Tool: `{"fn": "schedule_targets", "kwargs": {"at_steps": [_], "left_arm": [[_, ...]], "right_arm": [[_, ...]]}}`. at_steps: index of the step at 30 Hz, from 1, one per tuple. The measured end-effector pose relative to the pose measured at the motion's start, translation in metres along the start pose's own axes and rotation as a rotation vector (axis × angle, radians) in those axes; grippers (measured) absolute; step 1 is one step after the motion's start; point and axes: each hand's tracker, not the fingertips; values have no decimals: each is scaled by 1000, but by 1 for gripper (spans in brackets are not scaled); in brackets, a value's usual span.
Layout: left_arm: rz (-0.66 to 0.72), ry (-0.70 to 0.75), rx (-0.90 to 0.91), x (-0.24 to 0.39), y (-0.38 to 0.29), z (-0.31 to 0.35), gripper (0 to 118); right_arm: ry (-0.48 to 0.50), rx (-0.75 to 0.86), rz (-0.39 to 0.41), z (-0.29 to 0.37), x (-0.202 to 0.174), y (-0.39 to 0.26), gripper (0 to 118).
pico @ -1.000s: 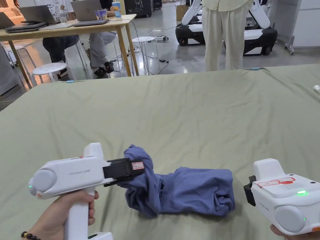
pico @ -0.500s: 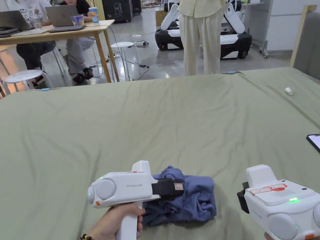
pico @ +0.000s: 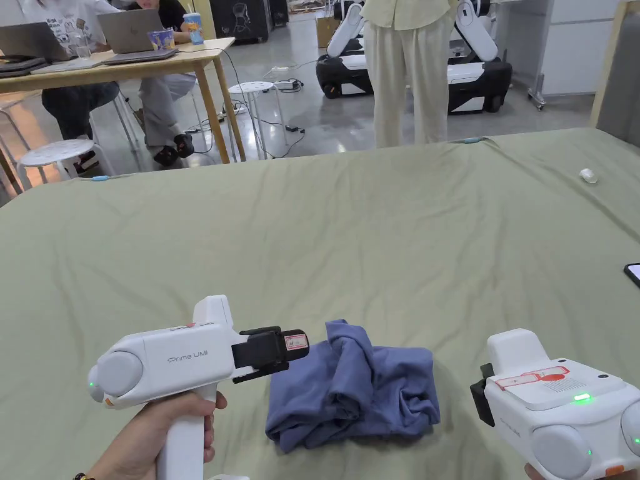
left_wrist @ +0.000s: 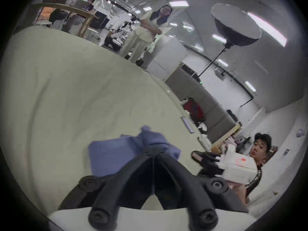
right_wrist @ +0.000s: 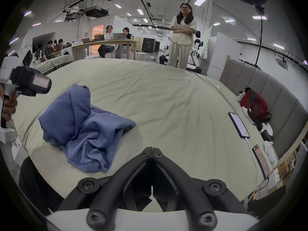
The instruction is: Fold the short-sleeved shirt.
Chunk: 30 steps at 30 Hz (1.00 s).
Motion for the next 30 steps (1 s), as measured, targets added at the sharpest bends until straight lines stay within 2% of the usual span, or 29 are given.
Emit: {"fn": "schedule_targets", "kwargs": {"at_steps": [1, 8, 11, 21, 26, 30], "left_arm": [[-13, 37, -1, 0, -5, -1, 0], [13, -43, -86, 4, -18, -37, 0], [2, -106, -140, 10, -21, -62, 0], [-61, -111, -274, 53, -53, -138, 0], [-26, -138, -241, 49, -45, -120, 0], [-13, -108, -153, 46, -31, -86, 0]], "right_arm": [[2, 1, 0, 0, -1, 1, 0], [9, 4, 10, 5, -2, 3, 0], [-1, 2, 4, 4, 5, 1, 0], [-56, -17, -21, 12, 31, -4, 0], [-23, -23, -58, 7, 36, -5, 0], [59, 0, -42, -3, 11, 12, 0]]}}
